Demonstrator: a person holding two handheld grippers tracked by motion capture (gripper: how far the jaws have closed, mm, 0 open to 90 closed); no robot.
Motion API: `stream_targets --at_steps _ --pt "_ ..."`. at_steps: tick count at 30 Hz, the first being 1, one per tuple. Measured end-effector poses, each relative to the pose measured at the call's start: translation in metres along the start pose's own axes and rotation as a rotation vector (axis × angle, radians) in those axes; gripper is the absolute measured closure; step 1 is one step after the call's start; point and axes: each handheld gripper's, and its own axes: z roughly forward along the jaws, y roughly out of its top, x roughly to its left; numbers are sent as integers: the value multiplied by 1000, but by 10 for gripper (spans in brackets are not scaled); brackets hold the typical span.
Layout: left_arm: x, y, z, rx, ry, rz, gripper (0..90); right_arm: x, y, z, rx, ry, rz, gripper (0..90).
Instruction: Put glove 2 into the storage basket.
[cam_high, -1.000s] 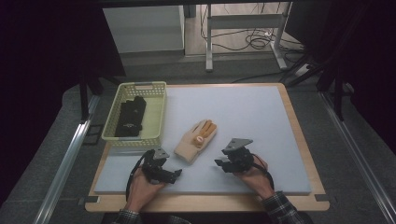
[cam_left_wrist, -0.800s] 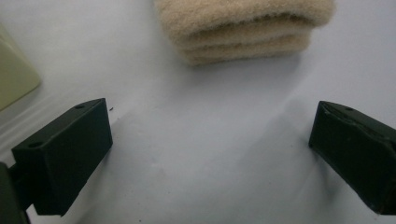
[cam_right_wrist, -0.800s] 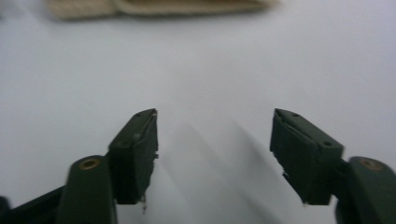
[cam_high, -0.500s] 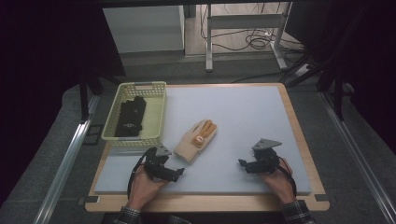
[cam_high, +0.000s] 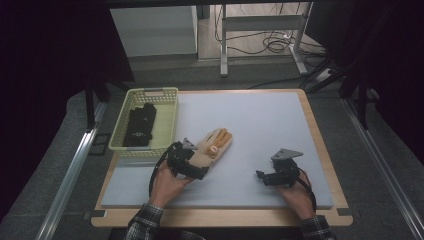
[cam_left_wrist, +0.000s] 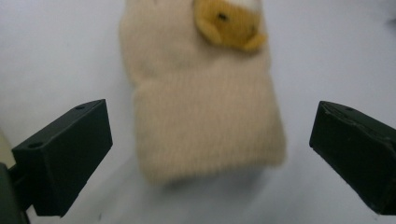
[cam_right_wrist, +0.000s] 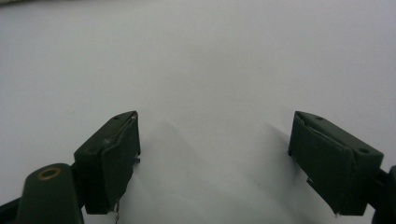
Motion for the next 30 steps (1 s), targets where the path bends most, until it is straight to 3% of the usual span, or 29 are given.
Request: stream_targets --at_steps 9,16,19,26,30 --pt "6 25 31 58 19 -22 0 0 0 0 -1 -1 -1 164" --pt "6 26 58 119 36 -31 0 0 0 0 -2 -2 -1 164" --pt "4 26 57 117 43 -21 9 0 0 0 -1 -2 -1 164" --pt "-5 28 49 126 25 4 255 0 0 0 -2 -2 -2 164" --pt "-5 29 46 122 18 -2 399 0 0 0 -2 -3 -2 164"
